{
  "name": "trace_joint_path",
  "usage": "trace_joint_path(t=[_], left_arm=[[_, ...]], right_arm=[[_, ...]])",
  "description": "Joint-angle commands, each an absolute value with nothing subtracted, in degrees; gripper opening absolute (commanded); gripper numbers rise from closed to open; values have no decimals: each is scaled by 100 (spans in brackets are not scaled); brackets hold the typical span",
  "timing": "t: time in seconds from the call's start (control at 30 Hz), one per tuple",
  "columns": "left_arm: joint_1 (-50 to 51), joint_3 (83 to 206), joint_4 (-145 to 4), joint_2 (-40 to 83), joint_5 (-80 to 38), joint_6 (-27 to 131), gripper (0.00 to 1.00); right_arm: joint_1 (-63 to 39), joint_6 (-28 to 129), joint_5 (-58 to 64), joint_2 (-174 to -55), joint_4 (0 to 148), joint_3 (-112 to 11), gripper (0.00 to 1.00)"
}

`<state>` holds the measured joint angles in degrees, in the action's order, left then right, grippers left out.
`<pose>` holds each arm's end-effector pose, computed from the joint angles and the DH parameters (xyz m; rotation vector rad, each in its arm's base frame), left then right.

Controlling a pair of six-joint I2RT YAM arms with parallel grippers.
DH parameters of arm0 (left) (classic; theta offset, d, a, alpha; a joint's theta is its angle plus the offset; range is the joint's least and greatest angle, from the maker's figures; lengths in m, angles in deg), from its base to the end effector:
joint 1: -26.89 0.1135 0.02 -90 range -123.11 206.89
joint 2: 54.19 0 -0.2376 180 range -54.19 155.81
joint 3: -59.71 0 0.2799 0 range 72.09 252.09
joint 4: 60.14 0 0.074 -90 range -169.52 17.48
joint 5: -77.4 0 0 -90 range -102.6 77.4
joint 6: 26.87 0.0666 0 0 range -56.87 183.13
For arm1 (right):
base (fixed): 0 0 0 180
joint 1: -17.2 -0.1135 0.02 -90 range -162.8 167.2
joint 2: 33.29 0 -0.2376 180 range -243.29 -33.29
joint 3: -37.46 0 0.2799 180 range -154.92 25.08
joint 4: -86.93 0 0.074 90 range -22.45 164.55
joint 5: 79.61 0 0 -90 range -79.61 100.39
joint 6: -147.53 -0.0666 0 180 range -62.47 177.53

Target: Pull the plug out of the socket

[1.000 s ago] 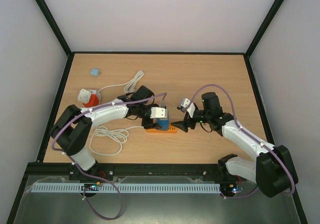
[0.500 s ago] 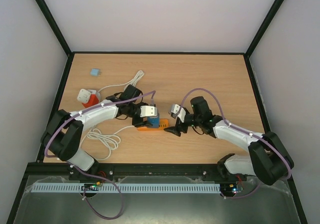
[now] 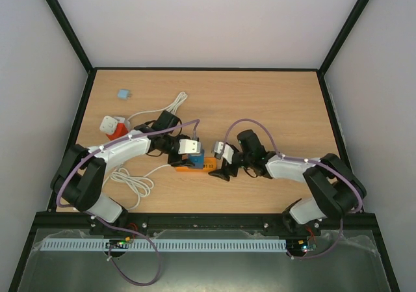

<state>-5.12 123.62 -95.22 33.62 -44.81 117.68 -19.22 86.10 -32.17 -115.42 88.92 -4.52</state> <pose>0.2644 -0.2071 0.1258 1.8243 1.6506 -0.5614 0.2132 0.2133 0.0924 -1.4886 1.5844 0.9011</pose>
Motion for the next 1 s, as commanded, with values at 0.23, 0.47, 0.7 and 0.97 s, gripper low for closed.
trace_joint_path(t=[0.23,0.47,0.7,0.97], left_arm=[[-473,12184,-9821,3226,-4806,12088,46],[-469,12237,-9805,3301,-5022,12097,43],[-475,12323,-9809,3374,-5111,12096,40],[-475,12331,-9740,3288,-5201,11998,38]], right_arm=[[-2033,9097,-3083,-12276,9417,-543,85],[-2041,9214,-3115,-12640,9409,-740,75],[-2050,9221,-3166,-12792,9439,-834,61],[-2059,9293,-3187,-12825,9375,-764,46]])
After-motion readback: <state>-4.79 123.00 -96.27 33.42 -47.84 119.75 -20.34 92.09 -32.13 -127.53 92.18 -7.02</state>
